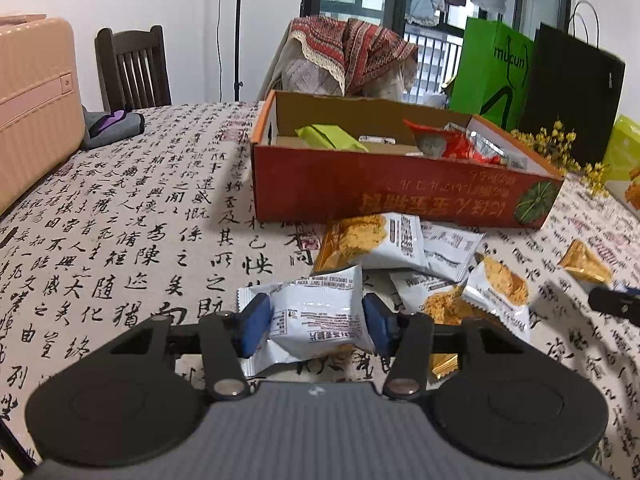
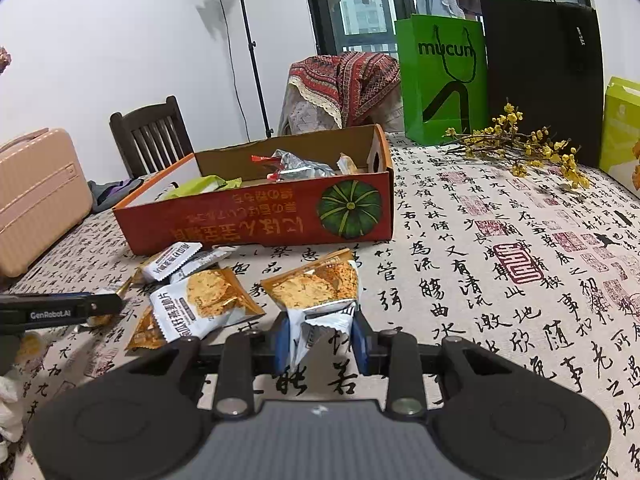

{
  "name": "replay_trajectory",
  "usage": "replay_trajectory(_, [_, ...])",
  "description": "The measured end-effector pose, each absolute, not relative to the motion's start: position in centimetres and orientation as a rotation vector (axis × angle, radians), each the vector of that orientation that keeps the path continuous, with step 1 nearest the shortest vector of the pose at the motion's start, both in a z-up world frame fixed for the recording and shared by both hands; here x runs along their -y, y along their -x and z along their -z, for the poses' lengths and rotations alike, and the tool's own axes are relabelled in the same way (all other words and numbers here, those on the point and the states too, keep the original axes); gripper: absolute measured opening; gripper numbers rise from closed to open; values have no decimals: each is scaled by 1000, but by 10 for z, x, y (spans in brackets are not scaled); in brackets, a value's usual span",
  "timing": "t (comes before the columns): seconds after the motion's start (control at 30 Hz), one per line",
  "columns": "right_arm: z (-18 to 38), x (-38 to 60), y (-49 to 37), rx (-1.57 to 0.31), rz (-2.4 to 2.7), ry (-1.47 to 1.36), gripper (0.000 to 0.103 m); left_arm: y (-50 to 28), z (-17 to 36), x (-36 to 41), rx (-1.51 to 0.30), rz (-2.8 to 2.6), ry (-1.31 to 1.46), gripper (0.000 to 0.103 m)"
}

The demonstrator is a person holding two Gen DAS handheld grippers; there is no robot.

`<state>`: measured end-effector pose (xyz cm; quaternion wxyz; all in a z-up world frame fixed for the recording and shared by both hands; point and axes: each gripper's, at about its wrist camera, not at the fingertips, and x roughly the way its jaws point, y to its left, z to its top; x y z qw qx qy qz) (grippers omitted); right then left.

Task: Organize snacks
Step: 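Grasp a white packet with the left gripper while the right gripper holds the oat packet, then carry both packets into the orange box and open both grippers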

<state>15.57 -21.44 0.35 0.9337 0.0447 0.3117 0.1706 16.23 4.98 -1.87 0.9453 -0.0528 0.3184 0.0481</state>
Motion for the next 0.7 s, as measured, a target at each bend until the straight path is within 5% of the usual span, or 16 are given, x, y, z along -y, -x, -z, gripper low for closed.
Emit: replay_trajectory(0.7, [-13,211,-151,-608,-360,-82,31,-140,-20,-56,-508,-110,126,50])
